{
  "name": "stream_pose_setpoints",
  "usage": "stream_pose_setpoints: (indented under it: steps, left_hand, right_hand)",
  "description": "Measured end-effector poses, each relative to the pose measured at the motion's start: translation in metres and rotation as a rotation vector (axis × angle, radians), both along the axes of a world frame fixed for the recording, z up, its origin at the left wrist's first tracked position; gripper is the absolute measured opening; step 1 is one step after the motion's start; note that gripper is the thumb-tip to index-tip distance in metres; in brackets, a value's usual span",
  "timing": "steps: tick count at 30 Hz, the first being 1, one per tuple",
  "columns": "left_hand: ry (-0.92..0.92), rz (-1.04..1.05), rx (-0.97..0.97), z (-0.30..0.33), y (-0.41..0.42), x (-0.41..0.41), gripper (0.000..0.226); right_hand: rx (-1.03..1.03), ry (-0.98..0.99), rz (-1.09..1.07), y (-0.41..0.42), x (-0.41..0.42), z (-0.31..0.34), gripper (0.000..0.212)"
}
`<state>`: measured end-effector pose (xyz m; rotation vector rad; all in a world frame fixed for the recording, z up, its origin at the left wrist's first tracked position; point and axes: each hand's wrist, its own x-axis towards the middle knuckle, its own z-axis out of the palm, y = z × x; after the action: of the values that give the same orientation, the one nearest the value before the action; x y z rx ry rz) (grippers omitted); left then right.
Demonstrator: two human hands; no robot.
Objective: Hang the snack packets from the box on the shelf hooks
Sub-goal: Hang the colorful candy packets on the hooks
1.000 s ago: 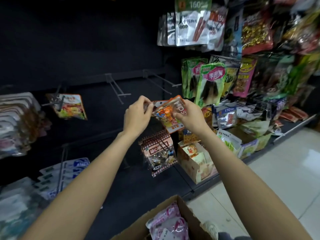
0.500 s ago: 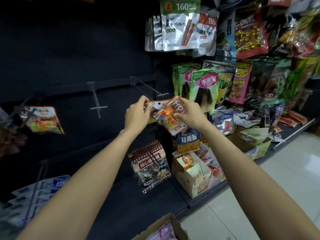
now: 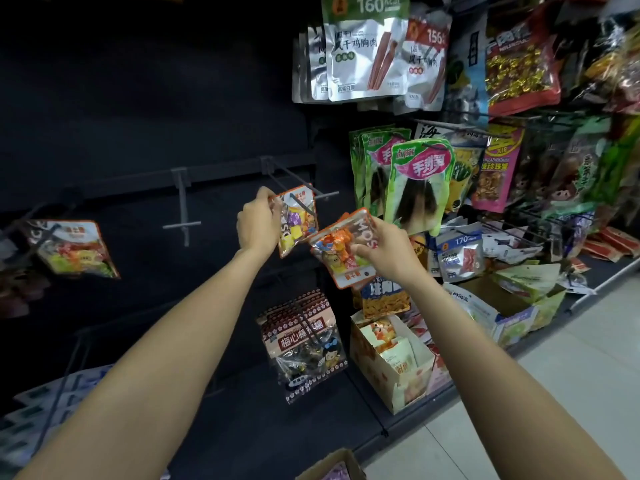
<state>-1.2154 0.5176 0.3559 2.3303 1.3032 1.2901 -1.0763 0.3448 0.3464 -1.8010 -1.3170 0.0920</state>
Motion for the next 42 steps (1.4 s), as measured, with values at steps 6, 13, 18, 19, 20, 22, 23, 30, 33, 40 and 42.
stream_pose_setpoints:
  steps: [6, 13, 18, 19, 20, 22, 23, 30, 33, 40, 42]
  left_hand:
    - [0.064, -0.009, 0.027, -0.003, 0.0, -0.002, 0.025]
    - [-0.172, -0.209, 0.152, -0.019, -0.06, -0.026, 0.03]
    - [-0.086, -0.405, -0.066, -0.017, -0.1, -0.061, 0.037]
    - [-0.045, -0.503, -0.221, -0.013, -0.103, -0.069, 0.042]
    - [-0.012, -0.594, -0.367, -0.009, -0.106, -0.076, 0.049]
    - [0.044, -0.697, -0.505, -0.003, -0.108, -0.087, 0.065]
    - [0.061, -0.709, -0.519, -0.001, -0.107, -0.092, 0.073]
    - [0.008, -0.7, -0.565, -0.007, -0.115, -0.106, 0.071]
    - [-0.012, -0.67, -0.549, -0.012, -0.121, -0.108, 0.061]
    - [0.01, -0.624, -0.408, -0.016, -0.126, -0.113, 0.037]
    - [0.123, -0.575, -0.28, -0.01, -0.126, -0.117, 0.032]
  right_hand:
    - [0.05, 0.071, 0.008, -0.01, -0.005, -0.013, 0.027]
    - [0.131, 0.118, 0.05, -0.016, -0.031, -0.001, 0.025]
    - [0.131, 0.18, 0.171, -0.03, -0.047, 0.006, 0.027]
    - [0.117, 0.189, 0.2, -0.033, -0.049, 0.006, 0.028]
    - [0.102, 0.204, 0.221, -0.035, -0.051, 0.005, 0.03]
    - [0.093, 0.233, 0.223, -0.039, -0.055, 0.003, 0.036]
    - [0.104, 0.246, 0.212, -0.041, -0.057, 0.002, 0.036]
    - [0.261, 0.699, 0.132, -0.055, -0.075, -0.011, 0.029]
    - [0.285, 0.763, 0.109, -0.061, -0.081, -0.015, 0.036]
    - [0.248, 0.576, 0.065, -0.079, -0.074, -0.018, 0.082]
    - [0.188, 0.157, 0.006, -0.082, -0.069, -0.016, 0.099]
